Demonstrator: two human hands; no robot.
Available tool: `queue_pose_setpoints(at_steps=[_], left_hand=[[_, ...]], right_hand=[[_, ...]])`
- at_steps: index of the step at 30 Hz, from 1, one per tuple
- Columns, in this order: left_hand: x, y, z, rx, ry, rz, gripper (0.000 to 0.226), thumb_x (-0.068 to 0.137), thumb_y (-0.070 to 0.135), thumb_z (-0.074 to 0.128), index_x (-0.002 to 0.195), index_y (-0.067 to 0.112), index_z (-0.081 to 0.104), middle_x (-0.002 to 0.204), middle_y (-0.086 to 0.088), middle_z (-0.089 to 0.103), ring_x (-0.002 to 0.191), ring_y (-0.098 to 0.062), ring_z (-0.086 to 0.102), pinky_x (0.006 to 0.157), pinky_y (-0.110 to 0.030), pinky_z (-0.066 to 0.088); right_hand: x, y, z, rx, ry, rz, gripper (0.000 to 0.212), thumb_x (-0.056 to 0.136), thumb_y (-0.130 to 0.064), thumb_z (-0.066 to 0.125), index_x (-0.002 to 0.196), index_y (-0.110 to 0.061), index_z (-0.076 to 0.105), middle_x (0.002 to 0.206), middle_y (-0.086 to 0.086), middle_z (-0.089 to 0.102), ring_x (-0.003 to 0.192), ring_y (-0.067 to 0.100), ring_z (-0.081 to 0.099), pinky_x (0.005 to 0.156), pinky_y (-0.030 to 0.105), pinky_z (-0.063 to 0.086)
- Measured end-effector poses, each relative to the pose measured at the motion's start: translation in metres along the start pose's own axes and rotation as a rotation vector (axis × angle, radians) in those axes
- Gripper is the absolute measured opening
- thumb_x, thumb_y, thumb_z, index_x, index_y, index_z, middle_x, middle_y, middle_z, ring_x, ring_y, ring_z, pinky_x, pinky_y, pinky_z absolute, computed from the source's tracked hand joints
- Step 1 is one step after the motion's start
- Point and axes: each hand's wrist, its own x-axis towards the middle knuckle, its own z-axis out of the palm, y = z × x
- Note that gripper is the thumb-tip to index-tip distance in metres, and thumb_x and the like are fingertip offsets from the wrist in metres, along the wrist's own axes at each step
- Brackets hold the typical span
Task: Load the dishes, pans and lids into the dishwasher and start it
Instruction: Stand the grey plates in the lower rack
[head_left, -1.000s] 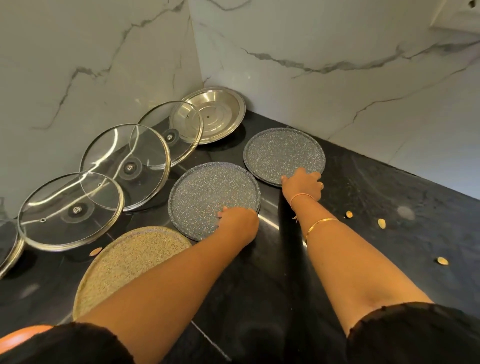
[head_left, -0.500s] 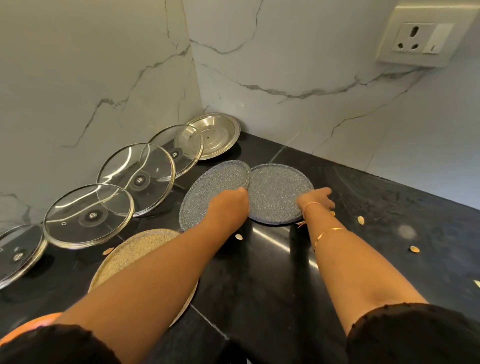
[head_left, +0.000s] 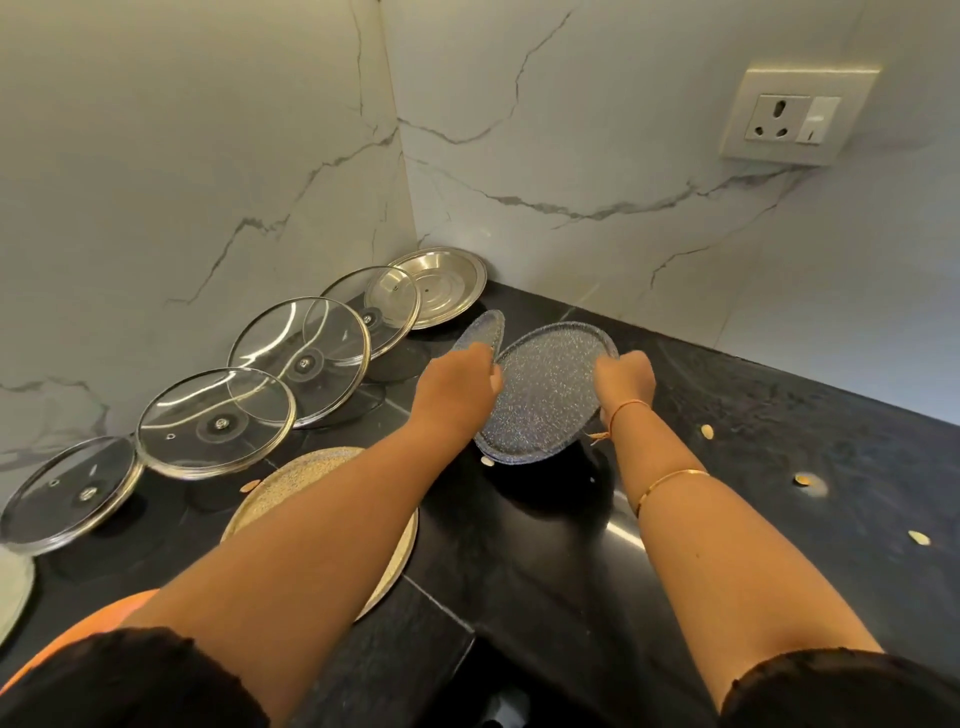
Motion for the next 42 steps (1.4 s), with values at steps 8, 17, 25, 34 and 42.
queue_pose_setpoints(at_steps=[8, 17, 25, 34, 42], left_hand=[[-0.081, 0.006, -0.036, -0.257, 0.145, -0.003, 0.024, 0.094, 0.023, 0.047, 0.076, 0.007, 0.050, 0.068, -0.009, 0.053, 0.065, -0.030, 0.052, 0.060, -0.033, 0.037], [-0.233, 0.025, -0.075, -0.472, 0.148, 0.101, 0.034, 0.094, 0.024, 0.046, 0.063, 0.017, 0.034, 0.055, 0.005, 0.040, 0.050, -0.015, 0.037, 0.057, -0.029, 0.022], [-0.361, 0.078, -0.077, -0.712, -0.054, 0.266, 0.037, 0.092, 0.024, 0.048, 0.059, 0.020, 0.034, 0.053, 0.005, 0.040, 0.047, -0.010, 0.035, 0.050, -0.027, 0.028], [-0.480, 0.158, -0.059, -0.779, -0.283, 0.434, 0.040, 0.092, 0.021, 0.049, 0.056, 0.018, 0.032, 0.052, 0.004, 0.037, 0.047, -0.008, 0.031, 0.045, -0.012, 0.034], [-0.605, 0.228, -0.032, -0.756, -0.512, 0.513, 0.038, 0.093, 0.021, 0.048, 0.059, 0.016, 0.031, 0.054, 0.000, 0.036, 0.049, -0.013, 0.030, 0.048, -0.030, 0.026]], right_hand=[[-0.122, 0.007, -0.021, -0.025, 0.061, -0.337, 0.027, 0.096, -0.013, 0.046, 0.120, -0.001, 0.041, 0.113, 0.019, 0.057, 0.103, 0.033, 0.054, 0.072, 0.031, 0.034], [-0.281, 0.067, -0.106, -0.100, 0.493, -0.542, 0.028, 0.097, -0.014, 0.043, 0.121, -0.003, 0.052, 0.103, 0.018, 0.066, 0.098, 0.039, 0.059, 0.075, 0.038, 0.042], [-0.409, 0.134, -0.194, -0.196, 0.740, -0.583, 0.028, 0.099, -0.016, 0.043, 0.121, -0.003, 0.054, 0.097, 0.011, 0.068, 0.089, 0.026, 0.065, 0.074, 0.023, 0.041], [-0.499, 0.216, -0.307, -0.302, 0.873, -0.305, 0.032, 0.099, -0.020, 0.042, 0.126, -0.006, 0.052, 0.109, 0.015, 0.067, 0.100, 0.032, 0.062, 0.081, 0.036, 0.047], [-0.579, 0.315, -0.403, -0.229, 0.925, -0.090, 0.033, 0.099, -0.020, 0.042, 0.128, -0.008, 0.050, 0.112, 0.018, 0.064, 0.102, 0.038, 0.059, 0.084, 0.045, 0.047]])
